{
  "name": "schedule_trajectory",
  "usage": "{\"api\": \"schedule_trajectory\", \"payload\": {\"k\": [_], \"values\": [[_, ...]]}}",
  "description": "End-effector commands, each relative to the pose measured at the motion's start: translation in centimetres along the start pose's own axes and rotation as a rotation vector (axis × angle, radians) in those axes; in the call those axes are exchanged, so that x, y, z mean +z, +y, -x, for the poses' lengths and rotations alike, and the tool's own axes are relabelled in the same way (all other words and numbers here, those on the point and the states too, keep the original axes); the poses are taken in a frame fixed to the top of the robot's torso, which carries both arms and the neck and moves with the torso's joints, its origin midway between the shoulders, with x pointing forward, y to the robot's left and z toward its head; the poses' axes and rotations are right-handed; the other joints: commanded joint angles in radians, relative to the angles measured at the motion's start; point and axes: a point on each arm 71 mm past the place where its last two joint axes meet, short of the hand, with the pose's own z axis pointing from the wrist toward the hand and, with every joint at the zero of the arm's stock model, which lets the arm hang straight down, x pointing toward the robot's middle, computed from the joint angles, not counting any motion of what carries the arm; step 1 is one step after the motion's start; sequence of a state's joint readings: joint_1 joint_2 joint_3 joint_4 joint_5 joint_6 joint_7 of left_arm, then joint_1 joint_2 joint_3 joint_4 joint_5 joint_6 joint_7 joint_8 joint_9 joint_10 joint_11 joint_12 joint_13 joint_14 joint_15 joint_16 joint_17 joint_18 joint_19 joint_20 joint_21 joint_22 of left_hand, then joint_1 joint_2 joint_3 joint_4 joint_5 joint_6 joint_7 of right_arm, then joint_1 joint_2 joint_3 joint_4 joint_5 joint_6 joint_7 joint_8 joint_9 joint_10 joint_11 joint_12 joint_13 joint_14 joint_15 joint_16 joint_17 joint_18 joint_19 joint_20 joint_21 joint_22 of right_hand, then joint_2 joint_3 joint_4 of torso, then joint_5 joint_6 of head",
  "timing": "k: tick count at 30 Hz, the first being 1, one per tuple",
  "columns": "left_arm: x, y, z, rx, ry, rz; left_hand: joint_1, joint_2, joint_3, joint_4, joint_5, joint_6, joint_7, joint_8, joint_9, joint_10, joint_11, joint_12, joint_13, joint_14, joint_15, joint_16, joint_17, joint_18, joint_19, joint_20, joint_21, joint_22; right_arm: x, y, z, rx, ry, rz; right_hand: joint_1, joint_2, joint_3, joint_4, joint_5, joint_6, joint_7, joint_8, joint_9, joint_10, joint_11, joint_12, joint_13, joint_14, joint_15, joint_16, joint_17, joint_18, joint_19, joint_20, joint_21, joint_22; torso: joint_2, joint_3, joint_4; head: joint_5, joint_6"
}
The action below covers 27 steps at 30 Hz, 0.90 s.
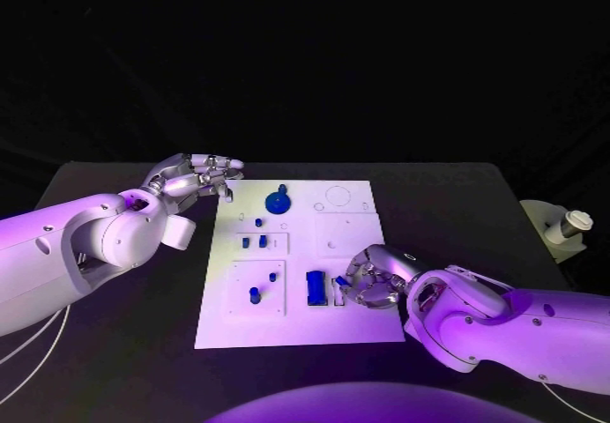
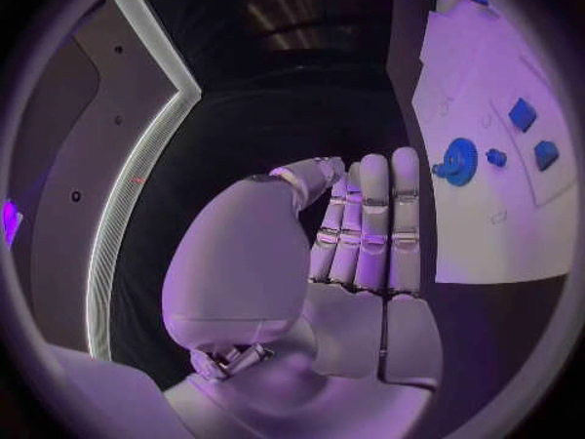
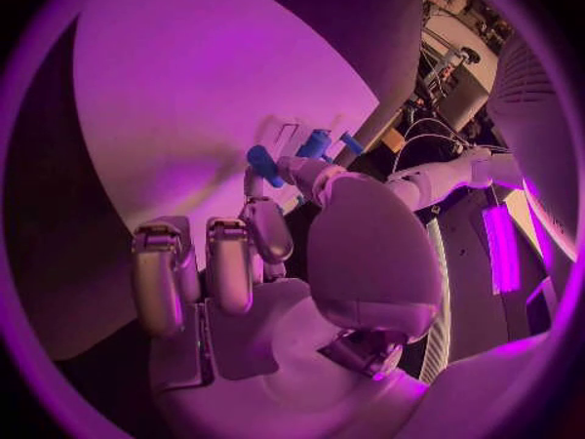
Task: Assemble the parts on the task board
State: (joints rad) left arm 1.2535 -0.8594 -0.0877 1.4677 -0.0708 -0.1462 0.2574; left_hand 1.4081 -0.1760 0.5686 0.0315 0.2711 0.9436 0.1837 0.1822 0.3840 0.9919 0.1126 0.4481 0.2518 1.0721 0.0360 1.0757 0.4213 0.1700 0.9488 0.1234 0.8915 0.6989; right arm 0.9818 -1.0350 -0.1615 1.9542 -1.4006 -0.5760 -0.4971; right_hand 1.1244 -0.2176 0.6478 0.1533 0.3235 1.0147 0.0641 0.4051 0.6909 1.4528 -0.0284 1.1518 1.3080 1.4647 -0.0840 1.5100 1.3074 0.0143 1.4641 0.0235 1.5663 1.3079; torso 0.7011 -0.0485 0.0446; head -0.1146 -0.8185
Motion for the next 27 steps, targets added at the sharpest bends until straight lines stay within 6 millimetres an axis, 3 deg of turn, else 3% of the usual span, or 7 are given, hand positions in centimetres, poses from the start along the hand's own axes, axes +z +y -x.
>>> {"api": "schedule_trajectory", "payload": {"k": [1, 15, 18, 27], "values": [[0.05, -0.06, -0.36, -0.007, 0.024, -0.004, 0.005, 0.001, 0.006, 0.003, 0.004, -0.004, 0.0, -0.006, -0.001, -0.007, -0.001, 0.003, -0.002, -0.005, -0.001, 0.0, -0.002, 0.014, -0.001, 0.003, 0.006, 0.001, 0.1, -0.07, -0.64, 0.026, 0.063, -0.017, -0.021, 0.003, -0.026, 0.014, 0.005, 0.025, -0.017, 0.0, 0.004, 0.008, 0.001, 0.009, 0.039, 0.081, -0.005, 0.007, 0.132, -0.014, 0.107, -0.002, 0.004, 0.263, 0.0, -0.0005, -0.0008, 0.004, -0.003], [0.0, -0.05, -0.34, -0.009, 0.028, -0.001, 0.005, 0.001, 0.006, 0.003, 0.004, -0.004, 0.0, -0.006, -0.001, -0.007, -0.001, 0.003, -0.002, -0.005, -0.001, 0.0, -0.002, 0.014, -0.001, 0.003, 0.006, 0.001, 0.31, 0.27, -1.09, 0.031, 0.084, -0.014, -0.062, 0.012, -0.076, 0.049, -0.007, 0.038, -0.019, -0.006, -0.005, 0.013, 0.0, 0.021, 0.048, 0.083, -0.006, 0.01, 0.14, -0.014, 0.107, -0.004, 0.004, 0.263, 0.0, 0.0, -0.0014, 0.006, -0.007], [-0.02, -0.05, -0.34, -0.009, 0.028, -0.001, 0.005, 0.001, 0.006, 0.003, 0.004, -0.004, 0.0, -0.006, -0.001, -0.007, -0.001, 0.003, -0.002, -0.005, -0.001, 0.0, -0.002, 0.014, -0.001, 0.003, 0.006, 0.001, 0.32, 0.27, -1.07, 0.029, 0.081, -0.013, -0.081, 0.011, -0.112, 0.071, 0.038, 0.043, -0.019, -0.009, -0.01, 0.014, 0.0, 0.024, 0.051, 0.083, -0.006, 0.011, 0.141, -0.014, 0.107, -0.004, 0.004, 0.263, 0.0, -0.0001, -0.0011, 0.007, -0.008], [-0.03, -0.04, -0.32, -0.009, 0.028, 0.0, 0.002, 0.001, 0.007, 0.004, 0.003, -0.004, 0.0, -0.006, -0.002, -0.008, 0.0, 0.004, -0.002, -0.004, -0.001, 0.001, -0.002, 0.014, -0.002, 0.003, 0.008, 0.002, 0.38, 0.26, -0.95, 0.018, 0.064, -0.007, -0.126, -0.003, -0.202, 0.13, 0.015, 0.047, -0.017, -0.017, -0.019, 0.011, 0.002, 0.015, 0.049, 0.082, -0.004, 0.009, 0.138, -0.014, 0.107, -0.003, 0.004, 0.263, -0.001, 0.0, -0.0014, 0.005, -0.005]]}}
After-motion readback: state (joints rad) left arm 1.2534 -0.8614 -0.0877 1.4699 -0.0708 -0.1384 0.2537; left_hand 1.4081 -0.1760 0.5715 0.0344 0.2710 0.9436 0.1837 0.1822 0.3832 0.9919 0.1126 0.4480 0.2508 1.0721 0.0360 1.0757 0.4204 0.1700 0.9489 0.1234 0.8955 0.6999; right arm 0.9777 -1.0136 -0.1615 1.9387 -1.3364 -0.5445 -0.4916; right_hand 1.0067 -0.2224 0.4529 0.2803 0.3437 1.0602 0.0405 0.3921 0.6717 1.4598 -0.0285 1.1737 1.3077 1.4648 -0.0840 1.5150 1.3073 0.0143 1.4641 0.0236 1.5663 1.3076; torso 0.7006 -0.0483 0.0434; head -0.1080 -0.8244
